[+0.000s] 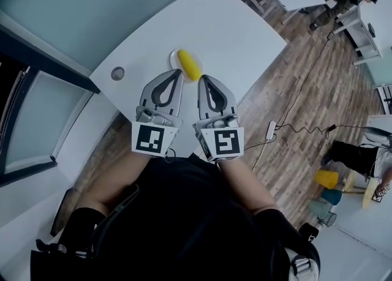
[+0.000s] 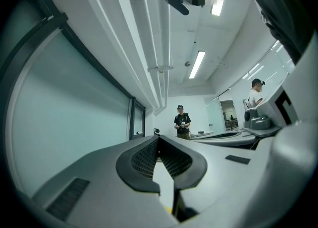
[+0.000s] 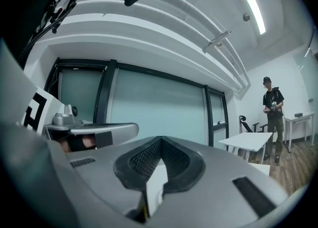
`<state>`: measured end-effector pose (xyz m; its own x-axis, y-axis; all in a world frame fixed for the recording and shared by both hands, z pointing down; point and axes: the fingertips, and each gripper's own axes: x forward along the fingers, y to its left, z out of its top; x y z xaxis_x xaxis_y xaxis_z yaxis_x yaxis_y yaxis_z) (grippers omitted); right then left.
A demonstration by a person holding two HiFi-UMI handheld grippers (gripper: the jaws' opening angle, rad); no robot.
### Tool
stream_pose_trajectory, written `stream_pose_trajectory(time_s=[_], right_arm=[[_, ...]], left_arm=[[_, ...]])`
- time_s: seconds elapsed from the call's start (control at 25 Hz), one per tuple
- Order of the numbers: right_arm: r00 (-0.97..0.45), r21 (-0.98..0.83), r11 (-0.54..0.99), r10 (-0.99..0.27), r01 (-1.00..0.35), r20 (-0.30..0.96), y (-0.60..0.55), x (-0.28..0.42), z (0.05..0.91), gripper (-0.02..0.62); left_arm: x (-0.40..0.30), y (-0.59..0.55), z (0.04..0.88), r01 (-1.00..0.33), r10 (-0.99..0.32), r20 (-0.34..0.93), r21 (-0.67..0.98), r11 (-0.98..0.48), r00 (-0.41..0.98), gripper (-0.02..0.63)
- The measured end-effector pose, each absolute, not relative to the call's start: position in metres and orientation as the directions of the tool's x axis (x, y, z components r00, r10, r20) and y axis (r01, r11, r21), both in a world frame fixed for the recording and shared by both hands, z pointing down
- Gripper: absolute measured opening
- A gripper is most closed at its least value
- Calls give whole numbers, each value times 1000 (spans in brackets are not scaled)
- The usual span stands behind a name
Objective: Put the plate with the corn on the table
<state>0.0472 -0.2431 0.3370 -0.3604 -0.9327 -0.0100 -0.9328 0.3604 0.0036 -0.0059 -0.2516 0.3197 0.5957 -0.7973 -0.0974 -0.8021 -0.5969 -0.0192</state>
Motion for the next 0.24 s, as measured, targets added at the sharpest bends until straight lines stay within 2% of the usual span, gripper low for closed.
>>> stream_pose_trajectory(time_s=[0.24], right_arm=[[-358, 20, 358, -934, -933, 4, -239, 51, 338, 2]], left_arm=[[-4, -248, 321, -802, -799, -88, -9, -597, 595, 3]])
